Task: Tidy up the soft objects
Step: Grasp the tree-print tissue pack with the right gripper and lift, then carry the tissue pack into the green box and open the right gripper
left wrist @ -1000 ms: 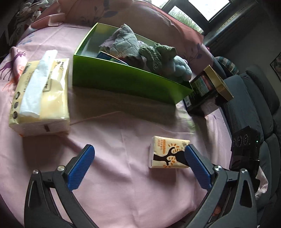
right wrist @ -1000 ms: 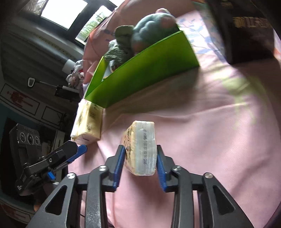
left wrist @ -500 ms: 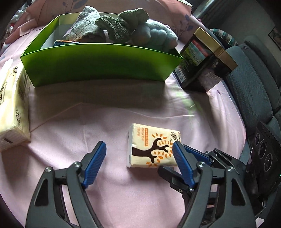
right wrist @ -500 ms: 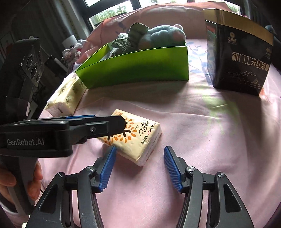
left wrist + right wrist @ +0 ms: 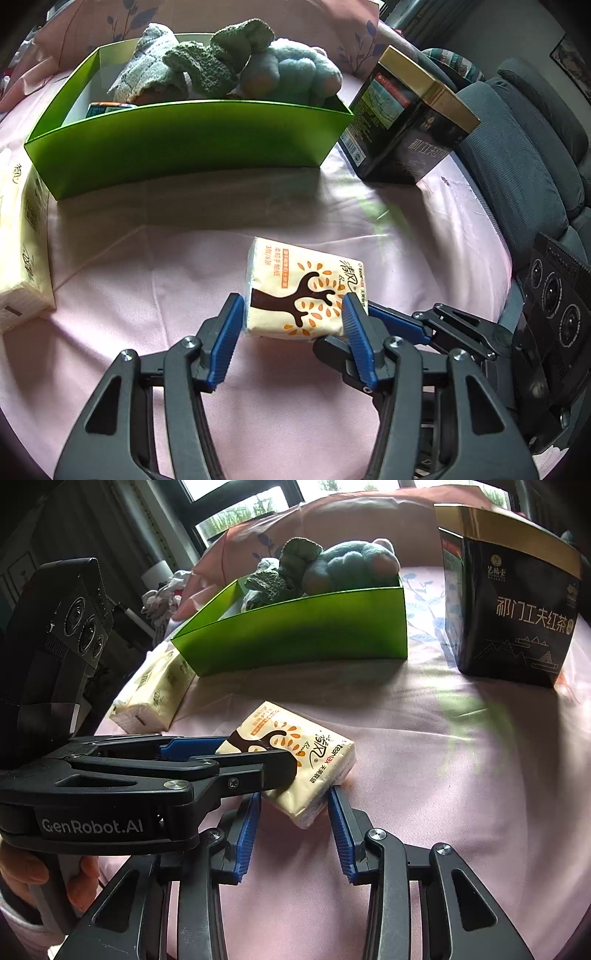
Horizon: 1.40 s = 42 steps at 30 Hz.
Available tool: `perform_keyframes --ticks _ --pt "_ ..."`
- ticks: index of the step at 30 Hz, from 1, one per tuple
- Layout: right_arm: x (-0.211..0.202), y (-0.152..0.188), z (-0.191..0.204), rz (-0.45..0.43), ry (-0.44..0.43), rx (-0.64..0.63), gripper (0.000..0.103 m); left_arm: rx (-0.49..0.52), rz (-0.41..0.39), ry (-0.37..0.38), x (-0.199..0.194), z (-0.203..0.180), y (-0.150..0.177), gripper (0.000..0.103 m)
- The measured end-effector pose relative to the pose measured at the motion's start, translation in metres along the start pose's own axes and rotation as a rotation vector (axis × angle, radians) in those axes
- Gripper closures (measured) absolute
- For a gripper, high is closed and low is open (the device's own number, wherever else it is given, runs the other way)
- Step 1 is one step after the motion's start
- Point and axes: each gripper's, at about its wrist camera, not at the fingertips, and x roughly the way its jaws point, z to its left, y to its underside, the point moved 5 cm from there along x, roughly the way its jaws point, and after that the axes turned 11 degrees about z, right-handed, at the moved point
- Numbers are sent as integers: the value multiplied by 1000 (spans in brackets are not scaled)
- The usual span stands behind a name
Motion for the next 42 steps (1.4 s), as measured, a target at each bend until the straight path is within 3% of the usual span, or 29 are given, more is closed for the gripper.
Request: perform_keyframes --ticks 11,23,42 --pt "-49 -28 25 -112 -1 -100 63 61 -136 -41 -64 -15 -12 50" --pt "-73 -95 46 -228 -1 -178 63 99 -262 -111 -115 -11 -65 50" --pt "-53 -194 27 -262 22 -205 63 122 -280 -131 -119 16 -165 49"
